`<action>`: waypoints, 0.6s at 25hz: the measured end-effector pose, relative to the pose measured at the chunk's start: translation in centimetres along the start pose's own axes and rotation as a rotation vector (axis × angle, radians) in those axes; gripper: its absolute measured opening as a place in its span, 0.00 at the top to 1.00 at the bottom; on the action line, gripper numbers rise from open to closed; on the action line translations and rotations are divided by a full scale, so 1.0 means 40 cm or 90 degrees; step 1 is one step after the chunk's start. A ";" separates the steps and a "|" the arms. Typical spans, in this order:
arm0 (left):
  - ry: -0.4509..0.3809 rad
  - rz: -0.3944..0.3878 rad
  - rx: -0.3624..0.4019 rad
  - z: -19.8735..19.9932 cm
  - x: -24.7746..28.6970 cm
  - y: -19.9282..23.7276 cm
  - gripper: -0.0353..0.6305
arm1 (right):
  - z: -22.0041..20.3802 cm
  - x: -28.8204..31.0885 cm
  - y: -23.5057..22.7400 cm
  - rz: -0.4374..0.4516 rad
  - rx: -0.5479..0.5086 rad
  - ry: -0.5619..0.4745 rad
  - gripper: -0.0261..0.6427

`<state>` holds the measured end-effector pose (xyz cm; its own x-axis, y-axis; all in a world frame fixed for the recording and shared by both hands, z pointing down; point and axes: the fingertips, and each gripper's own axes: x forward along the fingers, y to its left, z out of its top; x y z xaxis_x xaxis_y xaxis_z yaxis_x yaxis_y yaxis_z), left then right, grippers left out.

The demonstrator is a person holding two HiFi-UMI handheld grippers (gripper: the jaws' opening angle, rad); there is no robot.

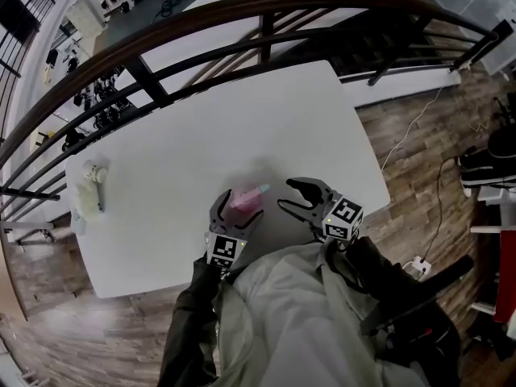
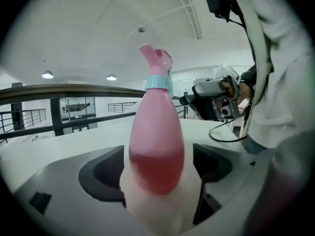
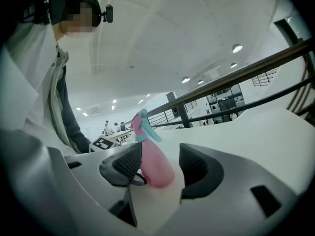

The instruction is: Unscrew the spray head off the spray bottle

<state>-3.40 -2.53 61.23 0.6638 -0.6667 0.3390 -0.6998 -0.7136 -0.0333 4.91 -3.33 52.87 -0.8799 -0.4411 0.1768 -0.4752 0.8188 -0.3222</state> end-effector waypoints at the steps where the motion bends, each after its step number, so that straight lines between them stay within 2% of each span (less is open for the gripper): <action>1: 0.013 0.000 0.000 -0.015 -0.021 -0.003 0.30 | -0.004 -0.003 -0.007 -0.006 0.005 0.001 0.62; 4: 0.041 0.020 0.002 -0.057 -0.099 -0.007 0.30 | -0.013 -0.003 -0.013 -0.011 0.018 0.004 0.62; 6: 0.040 0.048 -0.005 -0.064 -0.149 -0.005 0.31 | -0.017 -0.003 -0.006 -0.006 0.017 0.012 0.62; 7: 0.033 0.069 -0.011 -0.057 -0.172 0.003 0.43 | -0.016 -0.002 -0.001 -0.004 0.015 0.013 0.64; 8: 0.021 0.094 -0.021 -0.042 -0.193 0.016 0.62 | -0.013 0.000 0.004 -0.003 0.013 0.013 0.66; 9: 0.007 0.121 -0.033 -0.024 -0.210 0.032 0.73 | -0.011 0.002 0.008 -0.002 0.011 0.011 0.69; 10: -0.009 0.146 -0.047 -0.007 -0.223 0.049 0.89 | -0.010 0.005 0.013 -0.001 0.011 0.008 0.75; 11: -0.023 0.167 -0.067 0.006 -0.232 0.065 0.94 | -0.012 0.010 0.016 0.001 0.010 0.007 0.80; 13: -0.040 0.195 -0.117 0.020 -0.241 0.087 0.94 | -0.019 0.023 0.024 0.006 0.008 0.007 0.93; 15: -0.050 0.213 -0.156 0.025 -0.239 0.099 0.94 | -0.028 0.036 0.035 0.013 0.005 0.010 0.97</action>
<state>-12.26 0.80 56.93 0.4007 -0.8742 0.2741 -0.9160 -0.3889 0.0988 3.00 -2.41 53.71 -0.8890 -0.4189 0.1848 -0.4577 0.8241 -0.3337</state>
